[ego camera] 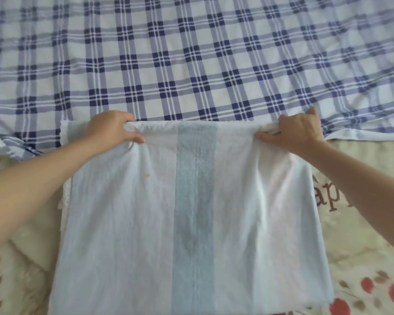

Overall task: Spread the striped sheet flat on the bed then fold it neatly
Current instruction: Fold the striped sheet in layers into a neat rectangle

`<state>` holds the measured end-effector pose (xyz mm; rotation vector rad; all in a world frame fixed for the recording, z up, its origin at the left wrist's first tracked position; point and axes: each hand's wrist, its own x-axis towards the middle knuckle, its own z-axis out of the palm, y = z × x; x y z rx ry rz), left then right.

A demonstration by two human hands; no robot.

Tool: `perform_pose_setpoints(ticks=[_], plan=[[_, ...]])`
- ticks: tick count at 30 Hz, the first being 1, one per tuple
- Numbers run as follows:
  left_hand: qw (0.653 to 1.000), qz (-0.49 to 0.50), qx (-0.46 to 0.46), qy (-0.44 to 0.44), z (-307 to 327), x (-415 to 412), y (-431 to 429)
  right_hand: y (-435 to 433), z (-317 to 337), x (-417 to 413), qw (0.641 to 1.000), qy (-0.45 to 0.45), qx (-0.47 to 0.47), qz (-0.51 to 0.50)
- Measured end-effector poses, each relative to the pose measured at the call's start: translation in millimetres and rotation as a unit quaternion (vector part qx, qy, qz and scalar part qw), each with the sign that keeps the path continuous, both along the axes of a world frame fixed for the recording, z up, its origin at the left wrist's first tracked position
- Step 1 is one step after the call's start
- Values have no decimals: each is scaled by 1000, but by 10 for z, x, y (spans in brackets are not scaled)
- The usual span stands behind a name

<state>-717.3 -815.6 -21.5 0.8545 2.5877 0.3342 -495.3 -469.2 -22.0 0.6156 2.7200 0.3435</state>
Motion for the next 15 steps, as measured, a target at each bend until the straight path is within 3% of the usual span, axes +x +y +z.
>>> perform_pose_setpoints(ticks=[6,9,11,15], plan=[[998,48,-27,43,-537,-3,91,103,-315,-98,999,-19,-24,-20],[994,27,-35,95,-609,18,-24,7,-420,-103,992,58,-97,-59],[991,37,-41,123,-565,12,-125,3,-454,-72,986,122,-98,-59],[984,54,-73,153,-518,21,-140,47,-513,-104,986,129,-87,-64]])
